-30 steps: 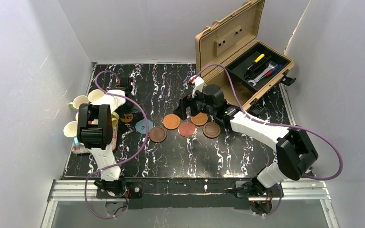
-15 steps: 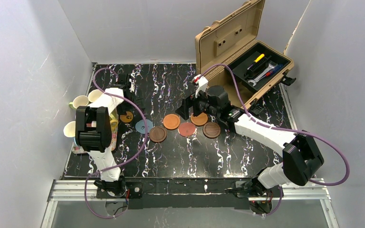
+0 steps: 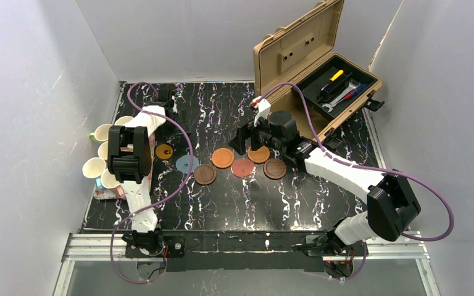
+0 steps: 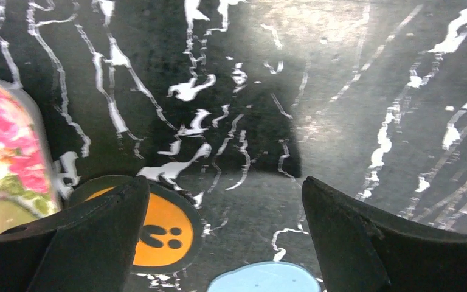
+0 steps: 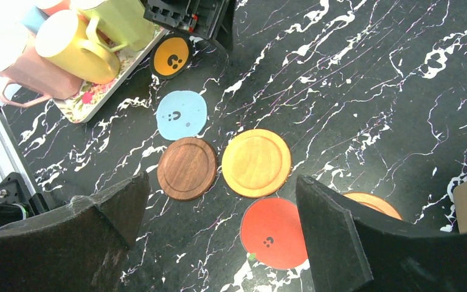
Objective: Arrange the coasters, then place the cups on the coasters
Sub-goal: Move the coaster to the center of the board.
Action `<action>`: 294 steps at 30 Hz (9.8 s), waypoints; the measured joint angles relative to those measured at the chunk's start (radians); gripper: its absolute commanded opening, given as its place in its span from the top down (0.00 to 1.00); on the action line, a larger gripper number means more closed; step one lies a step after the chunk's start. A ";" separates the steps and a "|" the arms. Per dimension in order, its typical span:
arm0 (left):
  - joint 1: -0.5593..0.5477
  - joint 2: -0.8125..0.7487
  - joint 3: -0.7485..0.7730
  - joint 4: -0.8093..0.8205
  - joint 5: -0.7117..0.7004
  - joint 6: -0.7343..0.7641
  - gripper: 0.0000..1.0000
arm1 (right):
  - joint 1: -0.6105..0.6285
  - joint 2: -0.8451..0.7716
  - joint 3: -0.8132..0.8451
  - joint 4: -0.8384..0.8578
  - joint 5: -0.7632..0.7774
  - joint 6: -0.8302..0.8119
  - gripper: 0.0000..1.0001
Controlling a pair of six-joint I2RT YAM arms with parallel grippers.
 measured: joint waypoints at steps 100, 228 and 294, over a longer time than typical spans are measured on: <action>0.043 -0.207 -0.328 0.150 0.083 -0.006 0.06 | 0.000 -0.076 -0.097 -0.006 0.001 0.022 0.01; -0.037 -0.686 -0.825 0.072 -0.194 -0.400 0.08 | 0.000 -0.219 -0.163 -0.023 0.063 0.018 0.01; -0.157 -0.684 -0.825 0.071 -0.146 -0.337 0.18 | 0.000 -0.211 -0.177 -0.021 0.063 0.019 0.01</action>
